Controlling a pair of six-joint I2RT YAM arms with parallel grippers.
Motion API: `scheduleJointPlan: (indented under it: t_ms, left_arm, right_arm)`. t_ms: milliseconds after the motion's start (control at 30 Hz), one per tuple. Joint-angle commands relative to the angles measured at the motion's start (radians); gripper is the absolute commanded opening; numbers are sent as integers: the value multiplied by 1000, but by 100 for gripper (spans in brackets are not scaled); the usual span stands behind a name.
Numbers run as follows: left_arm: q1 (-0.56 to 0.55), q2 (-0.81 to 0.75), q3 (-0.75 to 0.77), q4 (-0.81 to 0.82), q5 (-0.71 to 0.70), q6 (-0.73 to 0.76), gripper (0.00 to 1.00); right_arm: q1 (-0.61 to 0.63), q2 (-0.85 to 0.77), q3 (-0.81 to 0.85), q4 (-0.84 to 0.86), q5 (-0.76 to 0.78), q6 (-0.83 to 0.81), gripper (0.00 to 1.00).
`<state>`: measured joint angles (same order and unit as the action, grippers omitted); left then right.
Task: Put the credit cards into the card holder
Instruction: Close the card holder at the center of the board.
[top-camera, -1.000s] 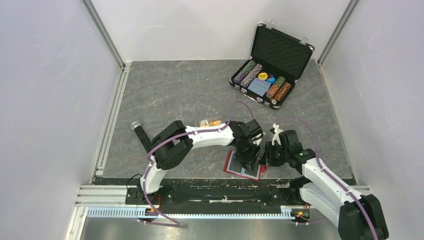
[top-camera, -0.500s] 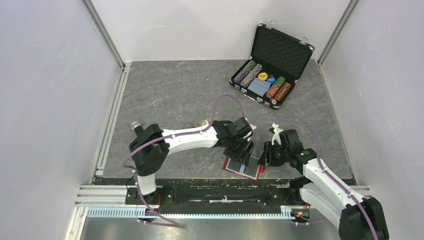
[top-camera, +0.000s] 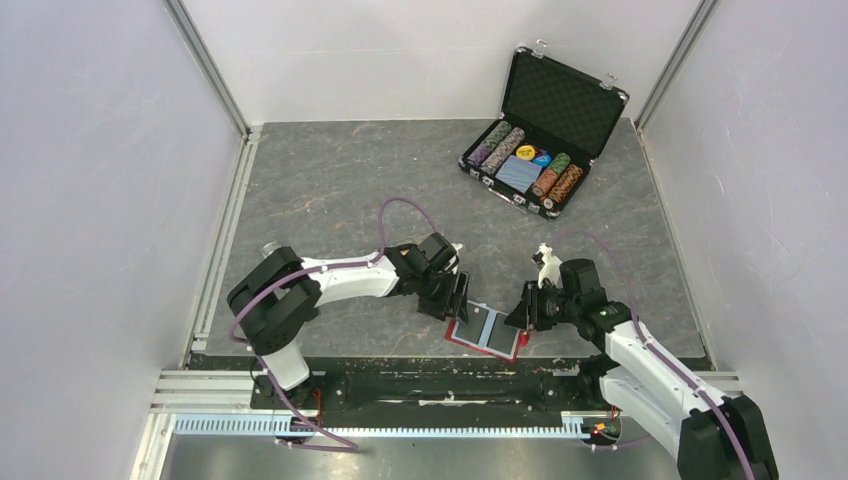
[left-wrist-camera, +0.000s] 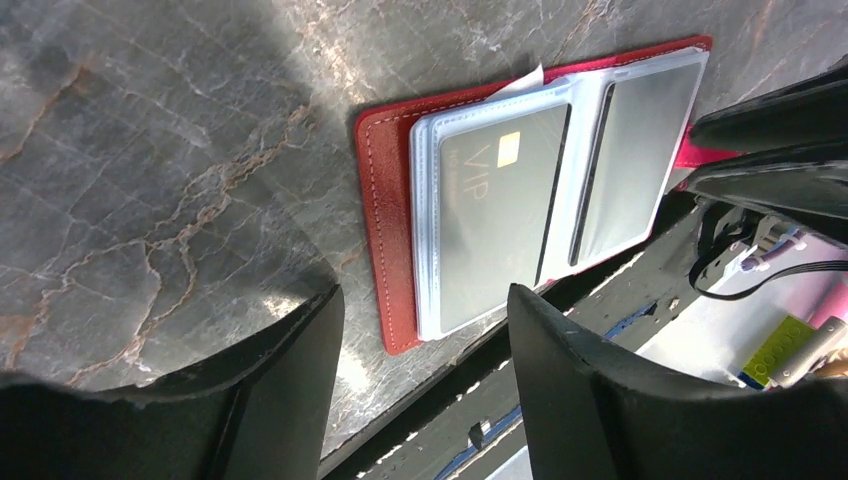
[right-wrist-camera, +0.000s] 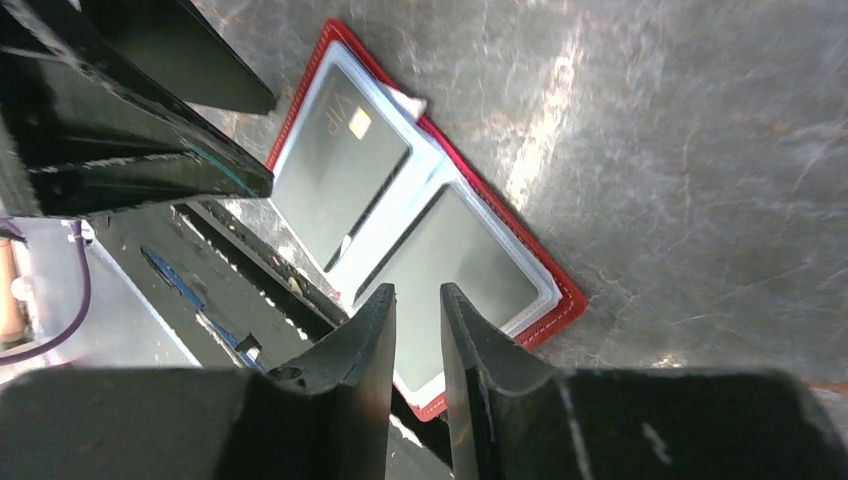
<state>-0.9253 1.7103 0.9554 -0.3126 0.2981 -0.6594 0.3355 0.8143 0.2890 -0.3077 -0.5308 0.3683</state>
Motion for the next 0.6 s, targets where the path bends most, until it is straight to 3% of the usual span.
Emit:
scheduleJointPlan:
  t_ms: [0,233,567]
  left_arm:
    - [1,34,-12,95,42,-55,66]
    - [-4,50,-15,209,117,-117,58]
    - [-16,-28,-3,263,171,-157,53]
  right_arm:
    - [-1,44,-54,75,-58,30,23]
    - [0,107,-92,60,-27,45,15]
    - [-1,114,-86,41,-5,38,13]
